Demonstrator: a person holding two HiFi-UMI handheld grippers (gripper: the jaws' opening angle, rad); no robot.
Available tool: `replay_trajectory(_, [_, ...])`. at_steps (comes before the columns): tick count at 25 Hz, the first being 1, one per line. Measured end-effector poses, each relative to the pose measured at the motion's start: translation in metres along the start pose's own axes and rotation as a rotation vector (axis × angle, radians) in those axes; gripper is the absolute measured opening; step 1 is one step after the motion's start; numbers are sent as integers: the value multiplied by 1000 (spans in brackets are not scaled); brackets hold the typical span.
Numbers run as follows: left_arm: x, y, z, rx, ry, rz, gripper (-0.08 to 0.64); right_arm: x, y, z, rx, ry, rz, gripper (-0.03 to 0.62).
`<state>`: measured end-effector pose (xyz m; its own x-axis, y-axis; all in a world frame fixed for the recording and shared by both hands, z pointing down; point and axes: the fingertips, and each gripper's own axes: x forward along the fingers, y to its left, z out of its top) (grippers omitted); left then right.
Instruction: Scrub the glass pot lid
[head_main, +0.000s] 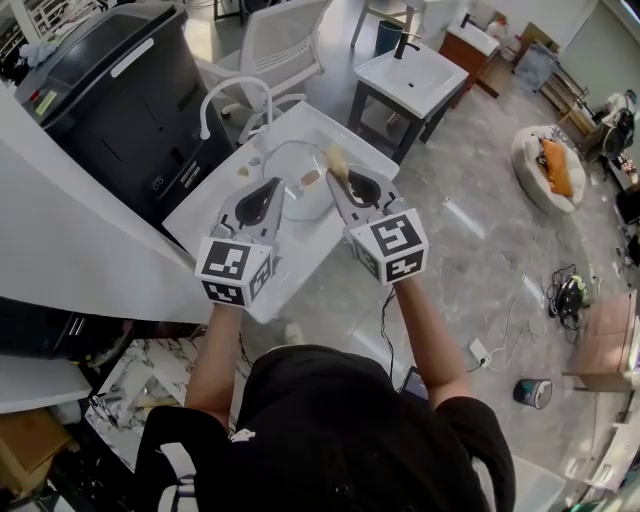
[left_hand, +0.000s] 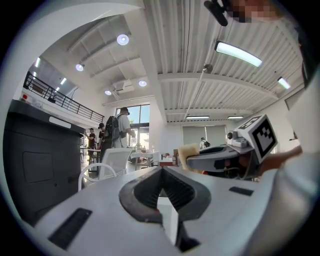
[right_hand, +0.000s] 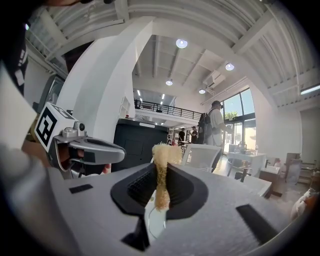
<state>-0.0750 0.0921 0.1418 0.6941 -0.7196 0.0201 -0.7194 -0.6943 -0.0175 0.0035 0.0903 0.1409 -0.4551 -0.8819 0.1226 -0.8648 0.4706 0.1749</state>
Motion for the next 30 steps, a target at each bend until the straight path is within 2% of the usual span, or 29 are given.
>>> replay_trajectory(4, [-8, -14, 1, 33, 8, 31, 6, -18, 1, 3, 11, -18, 1, 31])
replay_trajectory(9, [-20, -24, 5, 30, 11, 55, 6, -35, 6, 4, 17, -27, 13, 31])
replay_trajectory(22, [-47, -60, 27, 42, -51, 80, 6, -73, 14, 6, 8, -41, 36, 29])
replay_trajectory(30, [-62, -81, 32, 133, -54, 113, 6, -93, 18, 3, 4, -39, 39, 29])
